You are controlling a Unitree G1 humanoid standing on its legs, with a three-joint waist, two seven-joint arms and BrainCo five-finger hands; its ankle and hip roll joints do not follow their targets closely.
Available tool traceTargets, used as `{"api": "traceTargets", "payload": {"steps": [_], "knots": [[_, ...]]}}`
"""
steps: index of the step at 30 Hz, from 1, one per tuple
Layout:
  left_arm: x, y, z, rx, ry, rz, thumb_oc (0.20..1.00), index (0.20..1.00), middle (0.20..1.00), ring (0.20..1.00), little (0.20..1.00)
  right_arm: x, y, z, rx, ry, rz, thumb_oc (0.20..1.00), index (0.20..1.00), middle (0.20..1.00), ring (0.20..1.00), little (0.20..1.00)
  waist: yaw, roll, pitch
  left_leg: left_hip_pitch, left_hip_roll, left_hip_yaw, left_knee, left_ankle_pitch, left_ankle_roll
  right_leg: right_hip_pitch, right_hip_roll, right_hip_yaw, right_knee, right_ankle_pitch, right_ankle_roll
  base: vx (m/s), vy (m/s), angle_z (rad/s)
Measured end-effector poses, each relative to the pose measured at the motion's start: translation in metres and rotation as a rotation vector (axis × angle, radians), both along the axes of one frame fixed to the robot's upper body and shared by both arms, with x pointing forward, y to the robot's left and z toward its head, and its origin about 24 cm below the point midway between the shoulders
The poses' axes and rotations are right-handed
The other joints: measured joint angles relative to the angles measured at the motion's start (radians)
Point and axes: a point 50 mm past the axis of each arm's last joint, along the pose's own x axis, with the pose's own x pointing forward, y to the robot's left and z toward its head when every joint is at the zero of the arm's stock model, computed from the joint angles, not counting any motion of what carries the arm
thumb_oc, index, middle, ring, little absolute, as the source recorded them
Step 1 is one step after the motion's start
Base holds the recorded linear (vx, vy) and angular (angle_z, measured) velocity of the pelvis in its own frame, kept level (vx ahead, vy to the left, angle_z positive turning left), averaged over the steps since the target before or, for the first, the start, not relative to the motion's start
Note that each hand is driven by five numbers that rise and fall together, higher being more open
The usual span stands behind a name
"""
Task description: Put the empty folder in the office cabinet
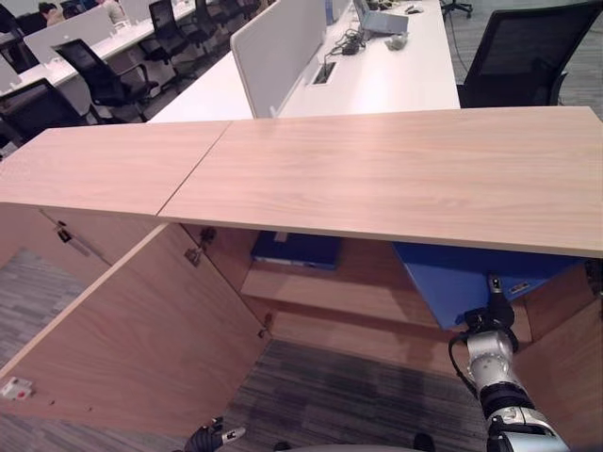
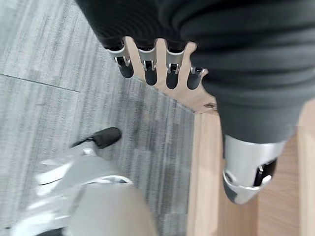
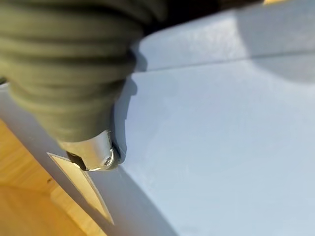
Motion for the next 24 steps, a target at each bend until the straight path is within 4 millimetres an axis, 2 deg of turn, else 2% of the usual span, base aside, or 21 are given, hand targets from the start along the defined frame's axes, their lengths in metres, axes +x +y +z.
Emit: {"api": "traceTargets", "payload": {"steps": [4, 5, 6, 7, 9, 10, 13, 14, 15, 16, 17, 18, 19, 20, 21, 23, 24], "knots": [[-0.005, 0.007, 0.0, 0.02, 0.025, -0.003, 1.0, 1.0, 1.0, 1.0, 1.0, 0.0, 0.003, -0.002, 0.003, -0.002, 0.015, 0.2, 0.2, 0.2, 0.2, 0.2, 0.001, -0.005, 0.009, 0.005, 0.014, -0.001, -0.002, 0.007, -0.006, -0.026, 0.018, 0.01, 0.049, -0.018, -0.02, -0.03, -0.126, -0.06], [-0.006, 0.009, 0.0, 0.022, 0.032, -0.004, 1.0, 1.0, 1.0, 1.0, 1.0, 0.001, 0.004, -0.002, 0.006, -0.01, 0.026, 0.2, 0.2, 0.2, 0.2, 0.2, 0.004, -0.008, 0.023, 0.015, 0.017, -0.006, 0.004, 0.007, -0.006, -0.033, 0.025, 0.029, 0.073, -0.033, -0.025, 0.0, -0.066, -0.19], [-0.005, 0.008, 0.0, 0.016, 0.033, -0.006, 1.0, 1.0, 1.0, 1.0, 1.0, 0.002, 0.005, 0.0, 0.006, -0.017, 0.031, 0.2, 0.2, 0.2, 0.2, 0.2, 0.005, 0.002, 0.028, 0.025, 0.018, -0.021, 0.005, 0.004, -0.003, -0.029, 0.028, 0.031, 0.084, -0.035, -0.027, 0.03, -0.101, -0.15], [-0.003, 0.007, 0.0, 0.007, 0.028, -0.011, 1.0, 1.0, 1.0, 1.0, 1.0, 0.003, 0.005, 0.0, 0.006, -0.02, 0.034, 0.2, 0.2, 0.2, 0.2, 0.2, 0.005, -0.007, 0.04, 0.028, 0.013, -0.047, 0.007, -0.004, 0.002, -0.027, 0.028, 0.034, 0.092, -0.039, -0.026, 0.02, -0.063, -0.08], [-0.002, 0.006, 0.0, 0.0, 0.031, -0.017, 1.0, 1.0, 1.0, 1.0, 1.0, 0.004, 0.004, 0.001, 0.006, -0.024, 0.035, 0.2, 0.2, 0.2, 0.2, 0.2, 0.006, -0.004, 0.05, 0.027, 0.0, -0.141, 0.022, -0.03, 0.022, -0.014, 0.024, 0.045, 0.095, -0.044, -0.028, 0.06, 0.0, -0.03], [-0.002, 0.005, 0.0, -0.006, 0.033, -0.024, 1.0, 1.0, 1.0, 1.0, 1.0, 0.004, 0.002, 0.002, 0.002, -0.024, 0.034, 0.2, 0.2, 0.2, 0.2, 0.2, 0.005, -0.002, 0.058, 0.029, -0.004, -0.176, 0.03, -0.044, 0.013, -0.003, 0.022, 0.046, 0.087, -0.04, -0.021, 0.08, 0.034, -0.01], [-0.009, 0.007, -0.001, -0.013, 0.053, -0.021, 1.0, 1.0, 1.0, 1.0, 1.0, 0.005, 0.002, 0.003, 0.005, -0.028, 0.03, 0.2, 0.2, 0.2, 0.2, 0.2, 0.01, 0.009, 0.062, 0.017, -0.017, -0.177, 0.046, -0.057, 0.004, -0.002, 0.011, 0.053, 0.071, -0.038, -0.015, 0.11, 0.056, 0.02], [-0.002, 0.007, 0.0, -0.011, 0.038, -0.034, 1.0, 1.0, 1.0, 1.0, 1.0, 0.006, 0.001, 0.005, 0.003, -0.035, 0.027, 0.2, 0.2, 0.2, 0.2, 0.2, 0.006, 0.004, 0.065, -0.007, -0.024, -0.186, 0.068, -0.082, 0.004, -0.021, 0.004, 0.06, 0.085, -0.044, -0.019, 0.09, 0.005, 0.02], [-0.006, 0.006, -0.001, -0.014, 0.051, -0.036, 1.0, 1.0, 1.0, 1.0, 1.0, 0.006, -0.002, 0.007, 0.0, -0.042, 0.019, 0.2, 0.2, 0.2, 0.2, 0.2, 0.014, 0.013, 0.069, -0.011, -0.026, -0.19, 0.076, -0.075, 0.013, -0.022, 0.005, 0.061, 0.092, -0.042, -0.016, 0.15, 0.025, 0.01], [-0.007, 0.005, -0.001, -0.022, 0.051, -0.037, 1.0, 1.0, 1.0, 1.0, 1.0, 0.01, -0.004, 0.012, 0.0, -0.058, 0.008, 0.2, 0.2, 0.2, 0.2, 0.2, 0.018, 0.023, 0.08, -0.027, -0.025, -0.193, 0.095, -0.074, 0.01, -0.042, 0.005, 0.065, 0.119, -0.047, -0.022, 0.21, 0.078, -0.03], [-0.004, 0.007, 0.0, -0.021, 0.045, -0.042, 1.0, 1.0, 1.0, 1.0, 1.0, 0.011, -0.007, 0.015, 0.005, -0.072, -0.008, 0.2, 0.2, 0.2, 0.2, 0.2, 0.033, 0.003, 0.109, -0.099, -0.03, -0.215, 0.229, -0.091, 0.002, -0.057, -0.003, 0.09, 0.123, -0.062, -0.052, 0.21, 0.12, -0.06], [0.003, 0.008, 0.001, -0.017, 0.032, -0.05, 1.0, 1.0, 1.0, 1.0, 1.0, 0.01, -0.009, 0.013, 0.016, -0.067, -0.024, 0.2, 0.2, 0.2, 0.2, 0.2, 0.044, -0.019, 0.121, -0.171, -0.051, -0.238, 0.305, -0.141, -0.008, -0.049, -0.019, 0.107, 0.094, -0.05, -0.062, 0.21, 0.171, -0.21], [-0.001, 0.009, 0.001, -0.017, 0.043, -0.054, 1.0, 1.0, 1.0, 1.0, 1.0, 0.011, -0.009, 0.014, 0.016, -0.068, -0.026, 0.2, 0.2, 0.2, 0.2, 0.2, 0.057, -0.03, 0.122, -0.166, -0.082, -0.252, 0.227, -0.142, -0.002, -0.051, -0.03, 0.119, 0.072, -0.04, -0.053, 0.17, 0.198, -0.36], [-0.007, 0.009, 0.0, -0.016, 0.061, -0.054, 1.0, 1.0, 1.0, 1.0, 1.0, 0.013, -0.01, 0.017, 0.01, -0.077, -0.02, 0.2, 0.2, 0.2, 0.2, 0.2, 0.061, -0.011, 0.121, -0.164, -0.091, -0.265, 0.142, -0.118, 0.017, -0.051, -0.014, 0.13, 0.052, -0.031, -0.048, 0.22, 0.301, -0.72], [-0.016, 0.012, -0.001, -0.006, 0.083, -0.045, 1.0, 1.0, 1.0, 1.0, 1.0, 0.016, -0.004, 0.017, 0.023, -0.081, -0.005, 0.2, 0.2, 0.2, 0.2, 0.2, 0.072, -0.019, 0.124, -0.145, -0.096, -0.257, 0.13, -0.073, 0.024, -0.051, -0.017, 0.154, 0.031, -0.032, -0.048, 0.2, 0.291, -0.61], [-0.016, 0.01, -0.001, -0.004, 0.074, -0.044, 1.0, 1.0, 1.0, 1.0, 1.0, 0.019, -0.004, 0.021, 0.021, -0.1, -0.004, 0.2, 0.2, 0.2, 0.2, 0.2, 0.062, -0.036, 0.128, -0.144, -0.137, -0.229, 0.128, -0.082, 0.044, -0.024, -0.063, 0.153, -0.022, -0.042, -0.039, 0.15, 0.222, -0.25], [-0.013, 0.007, -0.001, -0.005, 0.063, -0.052, 1.0, 1.0, 1.0, 1.0, 1.0, 0.02, -0.005, 0.022, 0.021, -0.106, -0.012, 0.2, 0.2, 0.2, 0.2, 0.2, 0.061, -0.026, 0.124, -0.138, -0.13, -0.216, 0.107, -0.059, 0.067, -0.028, -0.066, 0.142, -0.006, -0.045, -0.038, 0.16, 0.23, 0.05]]}}
